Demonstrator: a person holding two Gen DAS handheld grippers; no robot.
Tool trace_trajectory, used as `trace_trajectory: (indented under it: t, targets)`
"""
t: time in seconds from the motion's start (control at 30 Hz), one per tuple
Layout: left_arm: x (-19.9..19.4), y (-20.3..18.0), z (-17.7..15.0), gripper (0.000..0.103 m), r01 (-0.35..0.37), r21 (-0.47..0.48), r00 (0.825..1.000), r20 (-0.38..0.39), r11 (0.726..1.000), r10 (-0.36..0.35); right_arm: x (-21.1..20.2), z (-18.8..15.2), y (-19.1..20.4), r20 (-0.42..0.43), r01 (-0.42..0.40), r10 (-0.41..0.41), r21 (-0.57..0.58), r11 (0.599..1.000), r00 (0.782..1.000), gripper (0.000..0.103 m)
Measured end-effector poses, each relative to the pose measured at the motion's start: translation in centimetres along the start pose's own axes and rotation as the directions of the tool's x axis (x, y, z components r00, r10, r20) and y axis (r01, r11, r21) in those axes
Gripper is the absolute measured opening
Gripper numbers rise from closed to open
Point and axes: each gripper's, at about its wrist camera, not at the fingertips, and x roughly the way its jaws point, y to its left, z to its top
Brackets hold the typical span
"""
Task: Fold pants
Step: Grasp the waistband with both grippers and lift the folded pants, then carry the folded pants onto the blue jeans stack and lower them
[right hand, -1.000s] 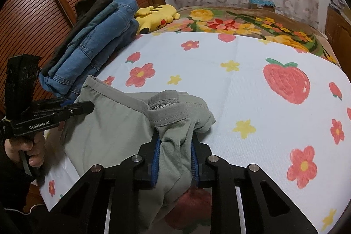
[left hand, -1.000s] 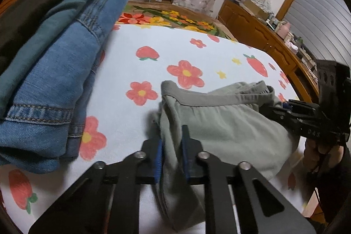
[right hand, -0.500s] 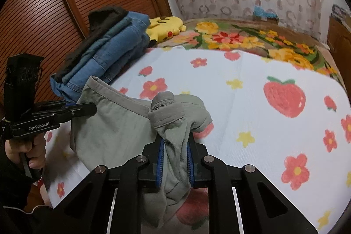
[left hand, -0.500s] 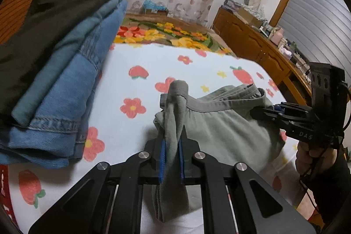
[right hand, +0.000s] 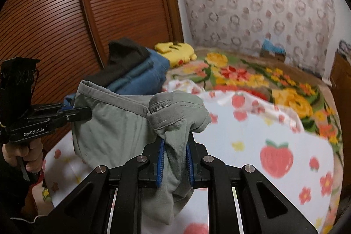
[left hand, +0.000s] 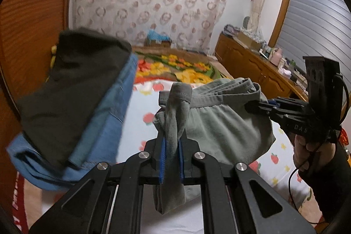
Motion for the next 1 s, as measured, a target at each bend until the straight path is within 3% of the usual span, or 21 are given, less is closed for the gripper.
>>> trace_trajectory:
  t: [0.33,0.7,1.0]
  targets:
    - [-3.0,3.7,2.4,0.011,-0.074,-0.024,0.992,0.104,0.997,0.076,1.5,5.1,2.6,0.063,-0.036,0.044,-0.118,0.992,0.997,0.017]
    - [-3.2,7.7,3.9,0.011,-0.153,-0.083,0.974,0.158,0.985,0.165,7.3,10.7,4.3,0.062,-0.046,0.064,-0.257,0.965,0.996,0.017]
    - [-3.6,9.6,3.2,0.011,-0.159,-0.146,0.968,0.171,0.976,0.184,13.4,14.0,5.3,0.029,-0.071,0.086,-0.337,0.939,0.996,0.017]
